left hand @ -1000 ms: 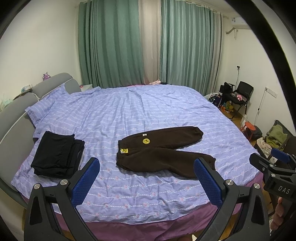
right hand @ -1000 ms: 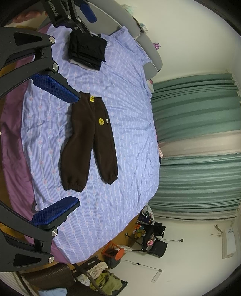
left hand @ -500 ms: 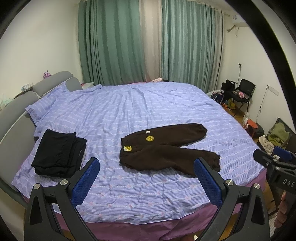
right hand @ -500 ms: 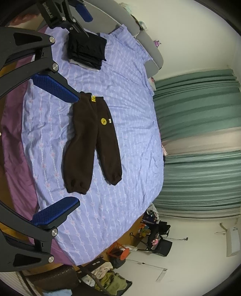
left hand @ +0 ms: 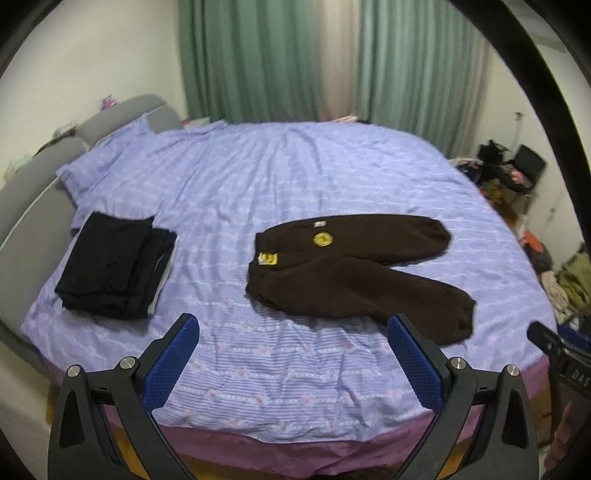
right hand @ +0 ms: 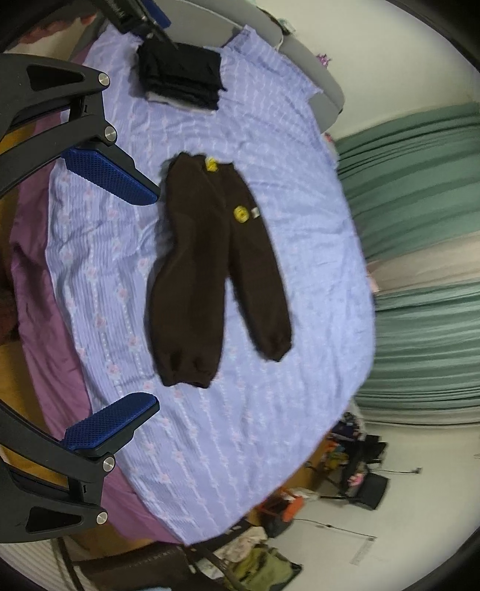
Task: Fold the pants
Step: 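Grasp the brown pants' leg cuffs with the right tool while the left tool grasps the waistband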
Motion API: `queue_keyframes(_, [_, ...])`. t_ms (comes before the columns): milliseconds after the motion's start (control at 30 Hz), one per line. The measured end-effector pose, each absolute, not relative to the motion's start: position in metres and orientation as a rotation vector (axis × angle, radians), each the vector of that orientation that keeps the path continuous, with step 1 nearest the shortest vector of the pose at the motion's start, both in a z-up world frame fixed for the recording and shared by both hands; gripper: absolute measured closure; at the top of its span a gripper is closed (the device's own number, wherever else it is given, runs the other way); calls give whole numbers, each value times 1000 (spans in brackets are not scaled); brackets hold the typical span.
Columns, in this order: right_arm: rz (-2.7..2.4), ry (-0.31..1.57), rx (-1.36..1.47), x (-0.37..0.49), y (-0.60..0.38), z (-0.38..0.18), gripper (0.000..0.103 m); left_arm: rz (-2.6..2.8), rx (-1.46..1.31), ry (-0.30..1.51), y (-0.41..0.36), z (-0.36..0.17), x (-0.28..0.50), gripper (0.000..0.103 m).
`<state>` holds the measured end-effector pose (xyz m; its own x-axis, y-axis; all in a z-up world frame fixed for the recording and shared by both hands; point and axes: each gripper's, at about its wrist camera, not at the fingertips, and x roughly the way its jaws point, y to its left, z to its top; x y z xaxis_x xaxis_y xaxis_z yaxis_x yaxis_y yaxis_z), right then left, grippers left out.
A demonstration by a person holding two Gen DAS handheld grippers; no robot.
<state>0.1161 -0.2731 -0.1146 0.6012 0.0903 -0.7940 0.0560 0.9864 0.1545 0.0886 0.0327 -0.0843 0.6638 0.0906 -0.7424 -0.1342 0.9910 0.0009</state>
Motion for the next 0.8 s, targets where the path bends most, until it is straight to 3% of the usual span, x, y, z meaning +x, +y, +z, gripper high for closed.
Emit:
queue_keyframes(533, [-146, 1172, 298, 237, -286, -288, 1, 94, -205, 1081, 46, -245, 237, 0])
queue_keyframes(800, [-278, 1208, 333, 258, -296, -347, 2, 139, -240, 1192, 62, -327, 285, 1])
